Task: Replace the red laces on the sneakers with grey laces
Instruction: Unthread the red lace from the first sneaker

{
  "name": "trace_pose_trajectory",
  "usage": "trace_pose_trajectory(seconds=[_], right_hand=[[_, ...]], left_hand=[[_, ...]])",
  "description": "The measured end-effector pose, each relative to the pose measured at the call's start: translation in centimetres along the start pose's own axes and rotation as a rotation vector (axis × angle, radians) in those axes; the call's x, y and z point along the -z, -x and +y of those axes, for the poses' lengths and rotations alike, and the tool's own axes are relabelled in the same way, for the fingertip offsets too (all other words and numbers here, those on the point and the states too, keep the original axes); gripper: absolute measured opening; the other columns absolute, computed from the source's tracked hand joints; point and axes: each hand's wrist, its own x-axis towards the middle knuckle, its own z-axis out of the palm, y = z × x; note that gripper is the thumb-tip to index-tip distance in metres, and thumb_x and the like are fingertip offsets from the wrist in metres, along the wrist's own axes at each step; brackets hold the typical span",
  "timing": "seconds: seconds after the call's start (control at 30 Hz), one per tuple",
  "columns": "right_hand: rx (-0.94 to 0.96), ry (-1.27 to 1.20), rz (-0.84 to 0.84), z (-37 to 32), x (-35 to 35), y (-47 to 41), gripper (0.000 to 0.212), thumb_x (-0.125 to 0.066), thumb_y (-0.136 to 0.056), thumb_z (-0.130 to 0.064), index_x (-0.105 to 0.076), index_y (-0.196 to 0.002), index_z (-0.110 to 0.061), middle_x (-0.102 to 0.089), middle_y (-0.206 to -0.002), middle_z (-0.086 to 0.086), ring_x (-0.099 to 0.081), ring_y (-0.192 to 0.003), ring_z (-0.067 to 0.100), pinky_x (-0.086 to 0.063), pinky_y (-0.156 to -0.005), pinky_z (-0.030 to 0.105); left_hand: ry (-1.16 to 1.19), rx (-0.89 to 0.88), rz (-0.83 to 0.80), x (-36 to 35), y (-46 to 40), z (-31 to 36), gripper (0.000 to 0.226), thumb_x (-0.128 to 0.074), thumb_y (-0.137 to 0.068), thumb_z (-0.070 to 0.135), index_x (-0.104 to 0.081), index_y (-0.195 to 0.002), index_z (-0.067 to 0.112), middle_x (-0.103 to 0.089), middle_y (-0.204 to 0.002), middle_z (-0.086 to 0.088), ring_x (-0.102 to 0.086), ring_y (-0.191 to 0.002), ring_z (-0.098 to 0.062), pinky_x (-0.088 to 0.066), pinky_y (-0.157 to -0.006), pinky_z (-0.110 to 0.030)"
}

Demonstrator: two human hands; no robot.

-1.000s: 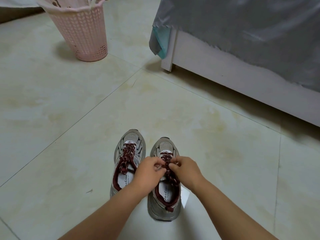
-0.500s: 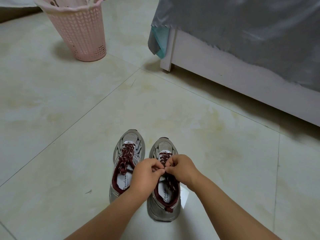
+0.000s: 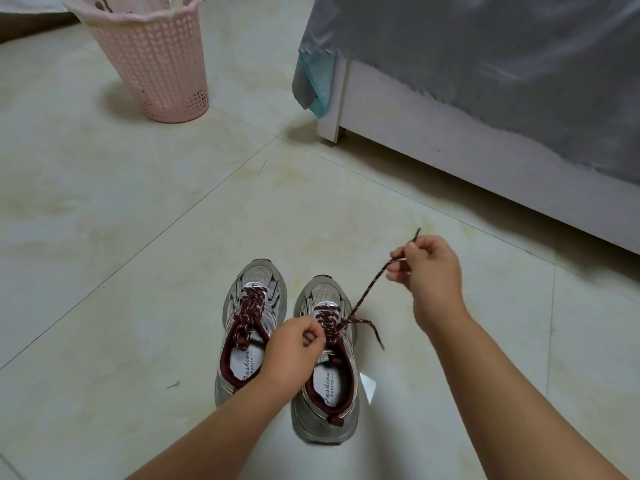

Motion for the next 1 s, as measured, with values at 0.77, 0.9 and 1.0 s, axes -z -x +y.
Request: trace_pose_trajectory(seconds=[0.77, 0.9, 1.0], right_hand=[[0.147, 1.08, -0.49, 9.4, -0.5, 5.0, 0.017, -0.06, -0.082, -0.018, -0.045, -0.085, -0.025, -0.05, -0.08, -0.007, -0.046, -0.078, 0.016, -0.032, -0.065, 0.024], [0.166, 1.09, -0.477, 9.6, -0.5, 5.2, 0.011, -0.058, -0.082, -0.018, -0.052, -0.09, -0.022, -0.05, -0.081, -0.006, -0.046, -0.077, 0.016, -0.03, -0.064, 0.023], [0.159, 1.097, -0.465, 9.6, -0.4, 5.2, 0.01, -0.058, -0.082, -0.018, -0.051, -0.089, -0.022, -0.05, -0.08, -0.006, -0.046, -0.075, 0.016, -0.03, -0.063, 0.023]], left_hand=[[0.335, 0.279, -0.194, 1.4, -1.5, 0.0, 0.018, -0.05, -0.086, 0.002, -0.047, -0.081, 0.02, -0.046, -0.07, 0.0, -0.041, -0.063, -0.011, -0.033, -0.059, -0.025], [-0.399, -0.065, -0.193, 2.1, -1.4, 0.4, 0.021, -0.052, -0.08, 0.004, -0.04, -0.082, 0.022, -0.042, -0.063, 0.006, -0.04, -0.059, -0.013, -0.033, -0.058, -0.028], [-0.197, -0.02, -0.038, 1.8, -1.3, 0.7, 0.018, -0.056, -0.081, 0.003, -0.048, -0.08, 0.019, -0.049, -0.064, 0.004, -0.046, -0.061, -0.013, -0.039, -0.06, -0.026]])
